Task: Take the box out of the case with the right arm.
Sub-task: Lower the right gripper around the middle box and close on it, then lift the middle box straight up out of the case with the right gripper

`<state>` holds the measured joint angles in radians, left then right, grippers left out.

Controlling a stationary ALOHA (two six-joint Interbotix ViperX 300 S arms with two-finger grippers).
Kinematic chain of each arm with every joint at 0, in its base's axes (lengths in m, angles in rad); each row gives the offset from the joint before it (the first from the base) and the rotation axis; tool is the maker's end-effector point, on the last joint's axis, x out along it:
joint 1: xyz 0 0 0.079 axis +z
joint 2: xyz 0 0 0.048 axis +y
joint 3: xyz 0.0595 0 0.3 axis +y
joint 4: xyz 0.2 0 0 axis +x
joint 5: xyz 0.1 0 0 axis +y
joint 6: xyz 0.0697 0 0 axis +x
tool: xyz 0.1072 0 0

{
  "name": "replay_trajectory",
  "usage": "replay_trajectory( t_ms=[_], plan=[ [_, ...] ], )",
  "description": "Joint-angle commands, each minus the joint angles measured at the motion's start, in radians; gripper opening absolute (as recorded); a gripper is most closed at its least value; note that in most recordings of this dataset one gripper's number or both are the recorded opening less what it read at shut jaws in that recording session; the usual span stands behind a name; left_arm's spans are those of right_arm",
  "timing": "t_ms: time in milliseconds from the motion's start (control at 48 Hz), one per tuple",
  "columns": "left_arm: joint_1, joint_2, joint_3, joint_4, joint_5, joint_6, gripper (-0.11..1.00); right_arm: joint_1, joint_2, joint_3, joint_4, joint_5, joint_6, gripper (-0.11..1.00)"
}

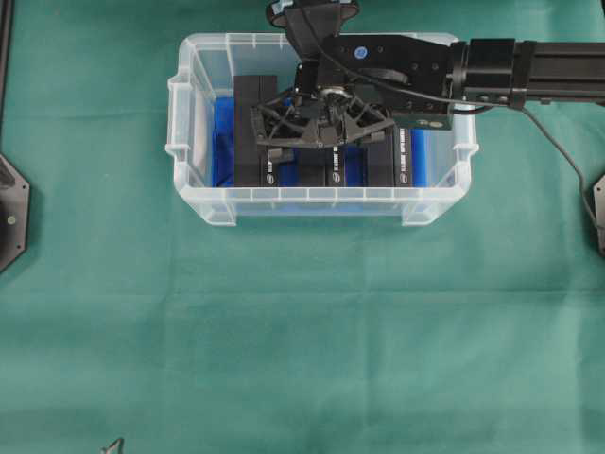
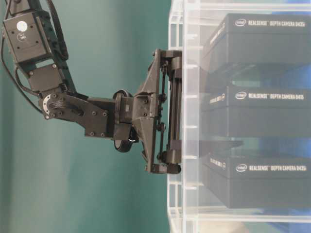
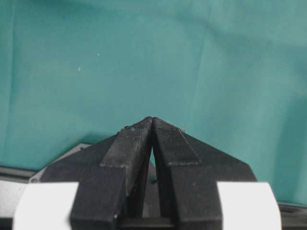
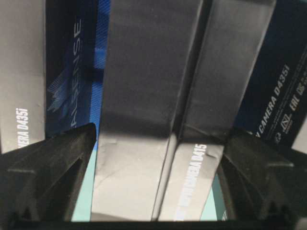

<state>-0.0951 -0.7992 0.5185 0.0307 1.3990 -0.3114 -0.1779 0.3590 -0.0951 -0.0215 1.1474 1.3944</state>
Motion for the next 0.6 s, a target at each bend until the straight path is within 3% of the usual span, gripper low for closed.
replay_trajectory(
  t_ms=[0, 83, 584],
  plan=[
    [0.003, 0.005, -0.028, 0.003, -0.005, -0.002, 0.02, 0.003, -0.021, -0.021, 0.003, 0.0, 0.005, 0.84],
    [0.003, 0.005, -0.026, 0.005, -0.003, -0.002, 0.02, 0.003, -0.021, -0.021, 0.003, 0.002, 0.017, 0.66],
    [0.002, 0.005, -0.026, 0.005, -0.005, -0.002, 0.02, 0.005, -0.035, -0.064, 0.006, 0.064, 0.037, 0.66]
  ],
)
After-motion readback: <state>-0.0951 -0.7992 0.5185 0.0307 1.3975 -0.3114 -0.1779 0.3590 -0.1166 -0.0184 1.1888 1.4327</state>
